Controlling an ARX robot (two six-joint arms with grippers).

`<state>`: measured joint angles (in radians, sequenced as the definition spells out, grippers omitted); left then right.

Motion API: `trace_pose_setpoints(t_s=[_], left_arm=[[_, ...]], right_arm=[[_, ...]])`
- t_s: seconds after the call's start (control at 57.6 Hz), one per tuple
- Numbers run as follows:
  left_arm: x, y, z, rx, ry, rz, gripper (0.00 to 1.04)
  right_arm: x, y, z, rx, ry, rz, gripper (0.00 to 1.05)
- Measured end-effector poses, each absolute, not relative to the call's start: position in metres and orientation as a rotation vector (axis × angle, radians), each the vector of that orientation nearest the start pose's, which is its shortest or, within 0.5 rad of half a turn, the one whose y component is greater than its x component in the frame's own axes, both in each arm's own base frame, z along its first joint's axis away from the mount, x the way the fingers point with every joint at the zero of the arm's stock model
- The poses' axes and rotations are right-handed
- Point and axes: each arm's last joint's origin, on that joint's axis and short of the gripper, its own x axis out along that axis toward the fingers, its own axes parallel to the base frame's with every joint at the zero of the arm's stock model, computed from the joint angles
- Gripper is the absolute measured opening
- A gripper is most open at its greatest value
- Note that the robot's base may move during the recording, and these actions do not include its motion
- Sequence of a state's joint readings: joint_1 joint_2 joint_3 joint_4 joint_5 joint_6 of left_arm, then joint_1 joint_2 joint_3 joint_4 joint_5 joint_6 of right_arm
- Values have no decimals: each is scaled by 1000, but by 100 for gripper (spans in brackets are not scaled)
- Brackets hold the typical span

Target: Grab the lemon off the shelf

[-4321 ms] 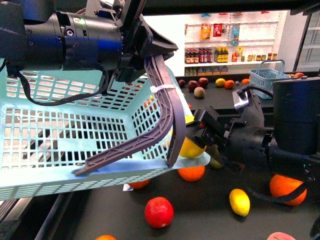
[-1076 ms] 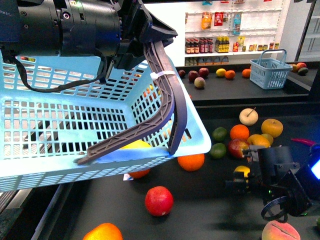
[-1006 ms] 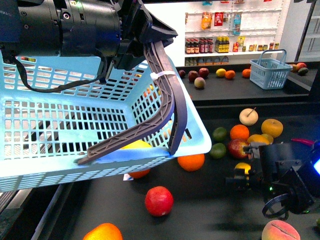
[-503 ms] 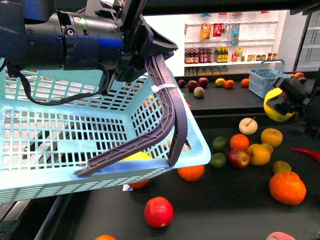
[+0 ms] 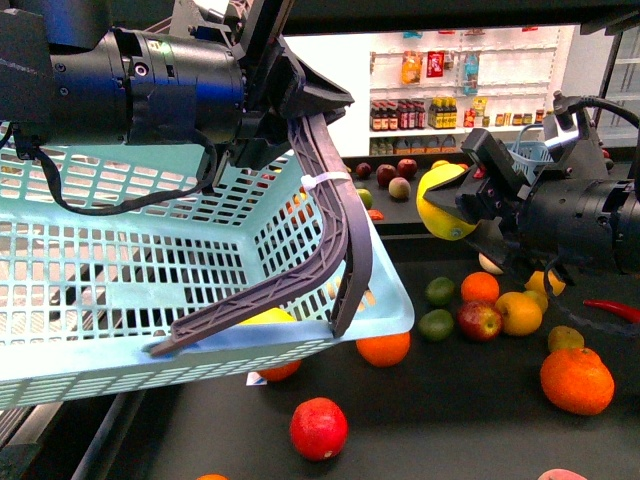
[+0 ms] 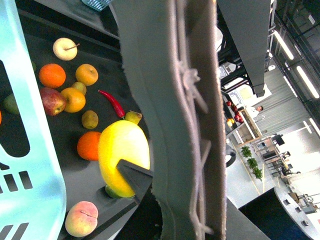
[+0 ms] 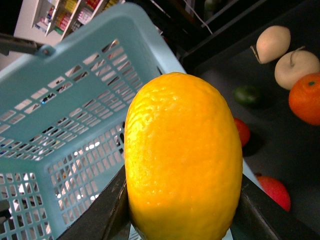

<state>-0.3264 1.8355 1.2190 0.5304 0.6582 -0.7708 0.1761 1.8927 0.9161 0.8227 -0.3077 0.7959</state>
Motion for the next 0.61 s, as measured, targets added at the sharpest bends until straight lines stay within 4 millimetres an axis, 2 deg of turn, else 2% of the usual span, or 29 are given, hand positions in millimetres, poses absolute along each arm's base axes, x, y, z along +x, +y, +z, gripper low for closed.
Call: trace_pose_setpoints(t_s=[0.347, 0.607], left_arm=[[386, -150, 258, -720, 464, -903, 9], [386, -150, 258, -720, 463, -901, 9]], right_arm=[[380, 104, 147, 771, 409, 441, 44], [387, 115, 134, 740, 427, 442, 44]])
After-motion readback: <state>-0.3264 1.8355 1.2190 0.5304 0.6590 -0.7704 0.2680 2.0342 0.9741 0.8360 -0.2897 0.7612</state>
